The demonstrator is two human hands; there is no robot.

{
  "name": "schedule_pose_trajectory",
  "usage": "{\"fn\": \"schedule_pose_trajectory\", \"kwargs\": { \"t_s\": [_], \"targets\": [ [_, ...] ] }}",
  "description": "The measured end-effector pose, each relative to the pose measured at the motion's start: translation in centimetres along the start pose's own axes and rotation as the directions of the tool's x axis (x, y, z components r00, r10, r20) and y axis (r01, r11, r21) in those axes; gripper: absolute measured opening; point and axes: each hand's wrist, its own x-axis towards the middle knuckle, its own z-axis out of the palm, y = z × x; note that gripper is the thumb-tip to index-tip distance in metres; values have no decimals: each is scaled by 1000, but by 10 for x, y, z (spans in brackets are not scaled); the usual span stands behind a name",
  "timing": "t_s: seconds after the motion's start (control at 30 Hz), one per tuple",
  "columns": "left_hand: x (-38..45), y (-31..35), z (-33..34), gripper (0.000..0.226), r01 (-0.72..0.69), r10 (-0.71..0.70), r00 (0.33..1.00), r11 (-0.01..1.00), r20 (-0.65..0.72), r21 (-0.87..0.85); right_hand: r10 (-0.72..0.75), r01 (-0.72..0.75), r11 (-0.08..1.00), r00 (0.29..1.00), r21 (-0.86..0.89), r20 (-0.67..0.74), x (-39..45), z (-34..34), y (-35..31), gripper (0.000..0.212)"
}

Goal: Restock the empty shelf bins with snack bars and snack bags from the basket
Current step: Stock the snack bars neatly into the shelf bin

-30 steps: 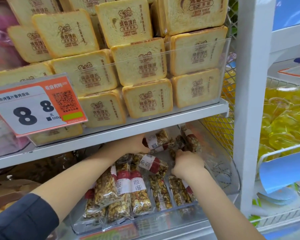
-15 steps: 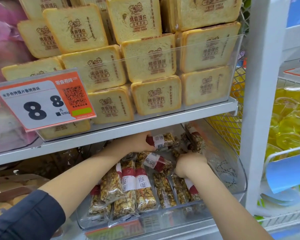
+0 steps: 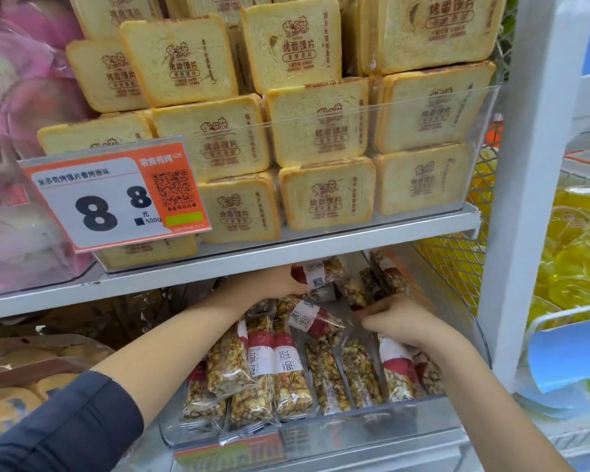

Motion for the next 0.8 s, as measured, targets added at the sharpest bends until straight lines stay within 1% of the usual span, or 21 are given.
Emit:
{"fn": "schedule_pose_trajectory", "kwargs": {
  "t_s": [0.07, 0.13, 0.2, 0.23, 0.3, 0.37, 0.43, 0.5, 0.6, 0.67, 0.73, 0.8],
  "targets": [
    [-1, 0, -1, 67, 8, -8, 1000, 1000, 2, -14, -34, 39, 993, 998, 113, -53, -9, -5, 1, 17],
    [-2, 2, -1, 65, 8, -8, 999, 1000, 39, -4, -100, 124, 966, 989, 228, -113, -15, -8, 2, 24],
    [-1, 2, 1, 61, -3, 2, 998, 1000, 67, 14, -173, 216, 942, 969, 258, -178, -25, -9, 3, 25],
    [0, 1, 1, 59, -18, 16, 997, 1000, 76, 17, -204, 258, 939, 950, 229, -235, -31, -8, 4, 25],
    [0, 3, 0, 51, -74, 73, 994, 997, 83, 2, -249, 302, 950, 886, 78, -390, -41, -5, 7, 24],
    [1, 6, 1, 39, -125, 125, 988, 992, 94, -6, -271, 282, 958, 820, -55, -505, -50, -3, 7, 26],
    [3, 10, 3, 35, -164, 161, 981, 986, 106, 20, -290, 275, 954, 763, -117, -578, -57, -1, 7, 25],
    [7, 13, 4, 33, -206, 198, 974, 976, 108, 70, -307, 283, 949, 737, -137, -602, -64, -1, 11, 23],
    [17, 13, 9, 29, -257, 250, 966, 955, 62, 149, -320, 362, 931, 754, -44, -574, -71, -5, 15, 29],
    [25, 12, 14, 38, -277, 280, 960, 941, 13, 196, -340, 416, 909, 762, 14, -551, -74, -9, 15, 37],
    [38, 4, 20, 41, -279, 287, 957, 947, -31, 160, -351, 431, 902, 765, 23, -540, -73, -11, 15, 42],
    [50, -4, 26, 36, -248, 251, 966, 967, -56, 54, -352, 425, 905, 769, 14, -534, -71, -12, 15, 43]
  ]
}}
